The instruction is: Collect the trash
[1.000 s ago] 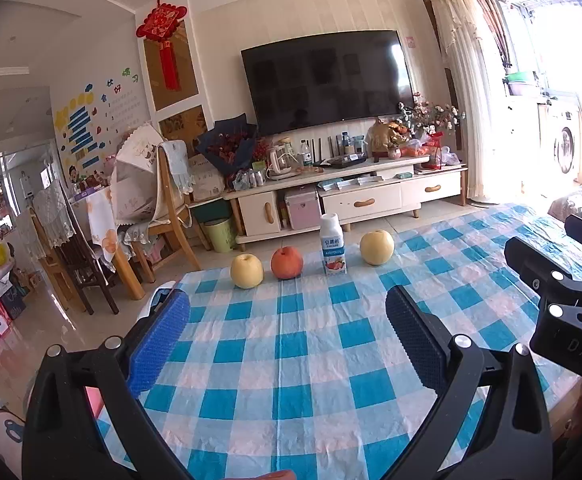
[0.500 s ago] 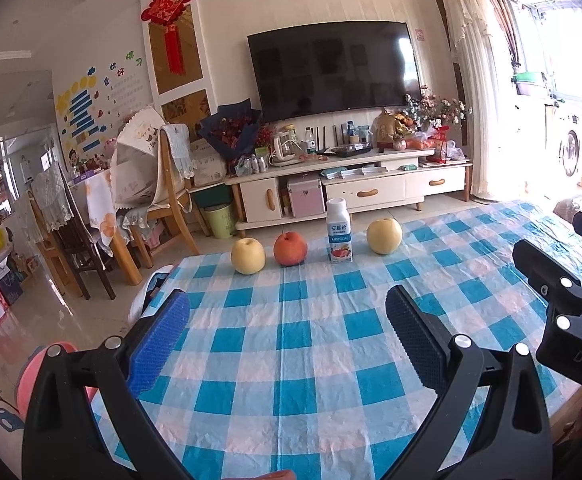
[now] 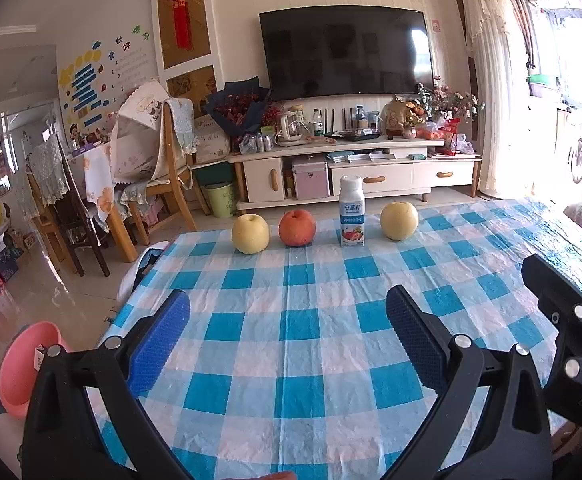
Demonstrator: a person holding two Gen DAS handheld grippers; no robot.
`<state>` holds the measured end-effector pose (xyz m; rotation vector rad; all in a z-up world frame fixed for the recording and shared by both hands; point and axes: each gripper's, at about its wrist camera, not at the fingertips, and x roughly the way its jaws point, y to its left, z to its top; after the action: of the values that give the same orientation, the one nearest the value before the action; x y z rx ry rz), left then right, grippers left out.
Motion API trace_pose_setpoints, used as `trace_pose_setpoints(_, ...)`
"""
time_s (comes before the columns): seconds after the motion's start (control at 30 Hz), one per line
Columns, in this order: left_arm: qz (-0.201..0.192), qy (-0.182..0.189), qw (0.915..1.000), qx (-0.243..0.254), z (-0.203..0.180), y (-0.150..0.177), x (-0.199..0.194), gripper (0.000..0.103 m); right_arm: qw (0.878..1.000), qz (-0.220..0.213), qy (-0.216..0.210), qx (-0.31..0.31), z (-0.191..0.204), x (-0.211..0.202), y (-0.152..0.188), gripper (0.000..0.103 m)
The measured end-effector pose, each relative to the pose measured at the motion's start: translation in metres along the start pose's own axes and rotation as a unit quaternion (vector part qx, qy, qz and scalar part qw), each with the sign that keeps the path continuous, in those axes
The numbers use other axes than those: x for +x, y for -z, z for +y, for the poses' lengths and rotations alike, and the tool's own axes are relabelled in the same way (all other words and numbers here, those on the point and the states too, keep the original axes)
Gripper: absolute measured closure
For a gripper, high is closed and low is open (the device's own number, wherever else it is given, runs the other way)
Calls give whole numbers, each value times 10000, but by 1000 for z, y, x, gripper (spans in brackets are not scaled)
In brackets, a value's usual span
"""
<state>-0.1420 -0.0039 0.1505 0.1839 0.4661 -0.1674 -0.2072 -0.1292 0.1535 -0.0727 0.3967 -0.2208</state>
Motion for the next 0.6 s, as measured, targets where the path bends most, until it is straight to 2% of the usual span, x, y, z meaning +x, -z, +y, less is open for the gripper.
trace_pose_setpoints(0.6,217,-56,9997,-138,14,11,41,4,9992,180,-109,-344,25,29,8,8)
